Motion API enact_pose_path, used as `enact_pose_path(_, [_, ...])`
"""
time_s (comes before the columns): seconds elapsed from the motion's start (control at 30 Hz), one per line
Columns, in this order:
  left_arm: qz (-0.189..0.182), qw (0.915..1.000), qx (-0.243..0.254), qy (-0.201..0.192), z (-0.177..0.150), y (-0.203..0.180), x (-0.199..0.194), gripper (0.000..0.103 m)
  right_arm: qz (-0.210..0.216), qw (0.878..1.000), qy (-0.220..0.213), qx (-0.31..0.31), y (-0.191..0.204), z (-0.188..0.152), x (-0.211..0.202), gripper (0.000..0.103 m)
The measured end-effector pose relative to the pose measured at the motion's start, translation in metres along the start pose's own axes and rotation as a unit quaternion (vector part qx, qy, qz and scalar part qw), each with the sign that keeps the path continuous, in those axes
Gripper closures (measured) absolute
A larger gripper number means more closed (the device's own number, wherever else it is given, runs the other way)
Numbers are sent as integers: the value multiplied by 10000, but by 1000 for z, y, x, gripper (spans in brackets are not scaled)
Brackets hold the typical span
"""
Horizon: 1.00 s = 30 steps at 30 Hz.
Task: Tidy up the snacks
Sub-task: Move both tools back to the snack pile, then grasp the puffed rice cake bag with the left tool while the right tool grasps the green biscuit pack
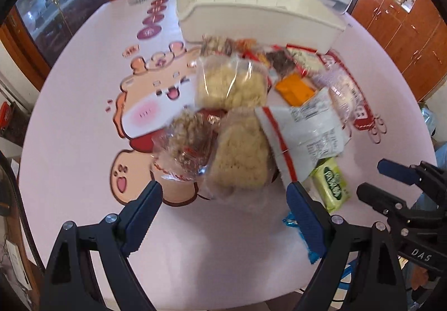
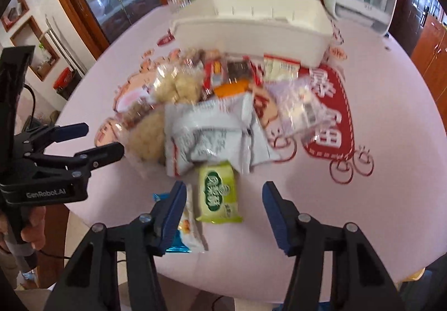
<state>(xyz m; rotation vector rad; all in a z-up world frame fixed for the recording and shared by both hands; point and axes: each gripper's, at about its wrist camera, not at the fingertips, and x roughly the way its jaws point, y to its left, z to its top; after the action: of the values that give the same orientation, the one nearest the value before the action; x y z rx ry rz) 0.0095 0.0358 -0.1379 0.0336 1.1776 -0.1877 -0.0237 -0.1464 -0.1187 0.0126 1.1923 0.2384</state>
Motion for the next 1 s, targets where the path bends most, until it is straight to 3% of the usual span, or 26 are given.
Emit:
enact_pose_path(0.13, [-54,9998,-42,204,0,-2,22,14,63,9995,267,140,-5,-7,23,50])
enact_pose_path(0.3, [-159,9989,-118,429,2,-3,44,24,67,9988,460,168,-8,-10,42,52])
enact_pose_path(0.6, [-156,9983,-16,557,10,-12,62,31,233,9983,514,133,1,-2,58,55])
enact_pose_path(0.77, [-89,9980,112,616,16,-23,65,38,19,9989,457,-43,7,-1,61,65])
enact_pose_path(1.0, [-116,9965,377,743,18,-51,72,39,-63,9988,467,119,-5,-3,58,65])
